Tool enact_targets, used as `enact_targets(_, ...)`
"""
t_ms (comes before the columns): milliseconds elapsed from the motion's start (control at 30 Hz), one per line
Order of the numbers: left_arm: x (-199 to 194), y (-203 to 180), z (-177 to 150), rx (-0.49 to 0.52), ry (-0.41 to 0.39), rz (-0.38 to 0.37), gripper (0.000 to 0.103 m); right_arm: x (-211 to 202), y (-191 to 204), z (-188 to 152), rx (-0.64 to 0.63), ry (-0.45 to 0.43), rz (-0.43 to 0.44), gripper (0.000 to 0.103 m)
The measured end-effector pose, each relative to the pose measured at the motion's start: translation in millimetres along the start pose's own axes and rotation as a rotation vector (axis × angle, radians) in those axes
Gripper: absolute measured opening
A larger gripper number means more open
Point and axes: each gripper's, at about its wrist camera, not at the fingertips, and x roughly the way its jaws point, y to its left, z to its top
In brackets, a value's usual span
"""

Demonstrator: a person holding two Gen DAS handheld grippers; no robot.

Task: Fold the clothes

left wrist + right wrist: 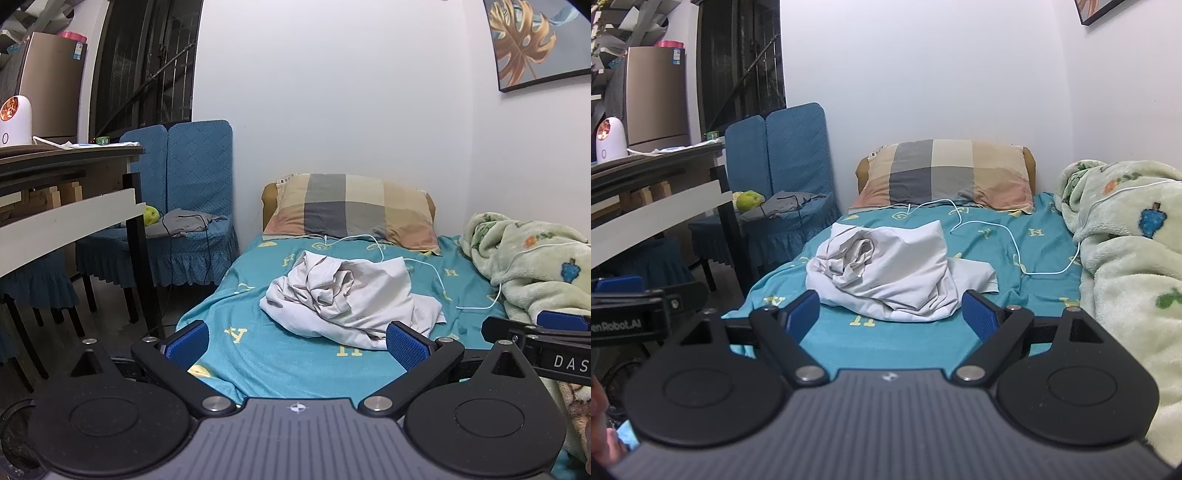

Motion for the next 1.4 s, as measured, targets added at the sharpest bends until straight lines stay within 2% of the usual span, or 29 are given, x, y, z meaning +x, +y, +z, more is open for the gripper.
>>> enact_targets(267,-2,6,0,-0.021,-0.014,-0.002,0.103,1,0,0,-0.005,-0.002,-0.005,0.086)
enact_targets(533,1,10,-3,-0.036,0.002,-0.044,0.103,2,-1,-1,-0.009,0.001,-0.005,0.086)
enact_targets(600,2,12,-5,-0.051,0.011,-0.074,0.103,1,-2,-2,-0.005,-0.002,-0.006,0.086)
enact_targets(767,22,11,-3,-0.061,0.069,-0.093,0.103,-3,-8,-3,0.034,-0.004,-0.008,0.086)
enact_targets(900,59,-2,10,-0.013,0.119,-0.103,0.102,-6,-11,-5,0.044,-0.001,-0.023,0.086)
enact_targets(1000,98,-13,21,0.0,0.128,-0.091,0.101,-4,-15,-8,0.06,0.006,-0.059,0.086)
enact_targets(1200,191,-36,37,0.102,0.103,-0.076,0.096,7,-27,-11,0.076,0.01,-0.096,0.086)
enact_targets(1267,225,-37,40,0.089,0.094,-0.067,0.094,15,-33,-14,0.085,0.021,-0.094,0.086)
enact_targets(1400,293,-35,43,0.048,0.085,-0.064,0.073,41,-41,-21,0.102,0.056,-0.084,0.086)
